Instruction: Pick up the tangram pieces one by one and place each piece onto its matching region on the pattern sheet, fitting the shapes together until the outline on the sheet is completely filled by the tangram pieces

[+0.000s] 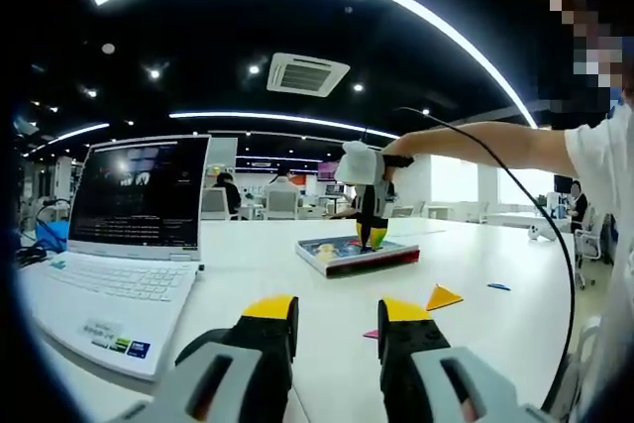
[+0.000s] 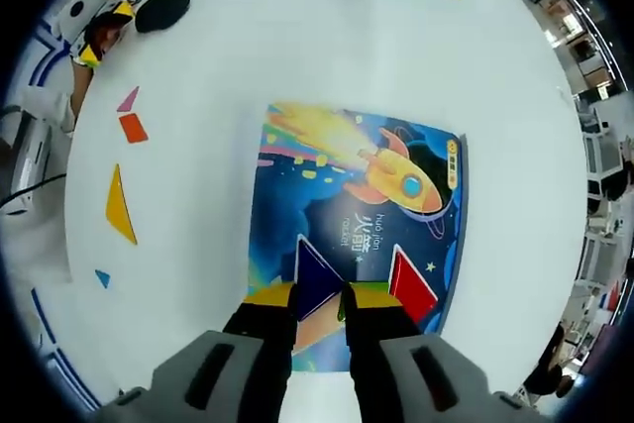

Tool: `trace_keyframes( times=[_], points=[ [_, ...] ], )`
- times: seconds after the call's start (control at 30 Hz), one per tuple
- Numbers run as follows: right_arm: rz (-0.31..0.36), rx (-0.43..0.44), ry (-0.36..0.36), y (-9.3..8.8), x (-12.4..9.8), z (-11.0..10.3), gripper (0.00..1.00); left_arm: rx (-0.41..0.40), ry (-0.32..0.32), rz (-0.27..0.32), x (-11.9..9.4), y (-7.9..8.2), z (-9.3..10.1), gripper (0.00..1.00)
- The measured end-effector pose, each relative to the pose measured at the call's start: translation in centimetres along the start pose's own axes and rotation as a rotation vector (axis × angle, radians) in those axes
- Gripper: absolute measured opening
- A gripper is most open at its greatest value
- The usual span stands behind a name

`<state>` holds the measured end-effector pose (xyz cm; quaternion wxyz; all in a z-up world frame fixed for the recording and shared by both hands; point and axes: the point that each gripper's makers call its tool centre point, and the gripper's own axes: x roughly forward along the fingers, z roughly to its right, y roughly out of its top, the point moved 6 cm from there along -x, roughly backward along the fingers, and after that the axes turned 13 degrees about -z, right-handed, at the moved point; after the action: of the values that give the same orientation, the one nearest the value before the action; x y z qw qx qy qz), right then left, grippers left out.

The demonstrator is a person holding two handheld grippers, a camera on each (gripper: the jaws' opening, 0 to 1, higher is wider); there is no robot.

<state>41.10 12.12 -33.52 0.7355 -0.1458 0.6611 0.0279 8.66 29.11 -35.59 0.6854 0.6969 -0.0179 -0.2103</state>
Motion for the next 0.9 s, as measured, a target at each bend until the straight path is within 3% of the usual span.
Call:
trace_keyframes(
  times=[0.1,0.23,0.37,0.57,0.73,0.8,0.9],
  points=[
    [0.019,0.058,-0.011,-0.3,-0.2,-0.1,0.22,0.001,-0.002,0.001,0.0,0.1,-0.1,0.34],
    [0.096,0.112,0.04,-0.1,-0.5,-1.2,0.37,0.0,-0.004,0.002,0.0,0.1,-0.1,0.34],
    [0.189,0.162,0.037,-0.2,-1.6,-1.9,0.34,-0.001,-0.004,0.002,0.1,0.1,-0.1,0.34],
    [0.262,0.195,0.025,-2.8,-4.7,-3.1,0.33,-0.004,-0.004,0.006,0.1,0.2,-0.2,0.34],
    [0.247,0.213,-0.009,-6.0,-5.6,-5.5,0.34,-0.005,-0.009,0.008,0.1,0.1,-0.1,0.34],
    [0.255,0.198,-0.014,-6.4,-5.5,-8.2,0.35,-0.007,-0.01,0.008,0.1,0.1,0.0,0.34],
    [0.259,0.171,-0.012,-6.8,-5.4,-10.5,0.37,-0.008,-0.009,0.01,0.1,0.1,-0.1,0.34]
  ],
)
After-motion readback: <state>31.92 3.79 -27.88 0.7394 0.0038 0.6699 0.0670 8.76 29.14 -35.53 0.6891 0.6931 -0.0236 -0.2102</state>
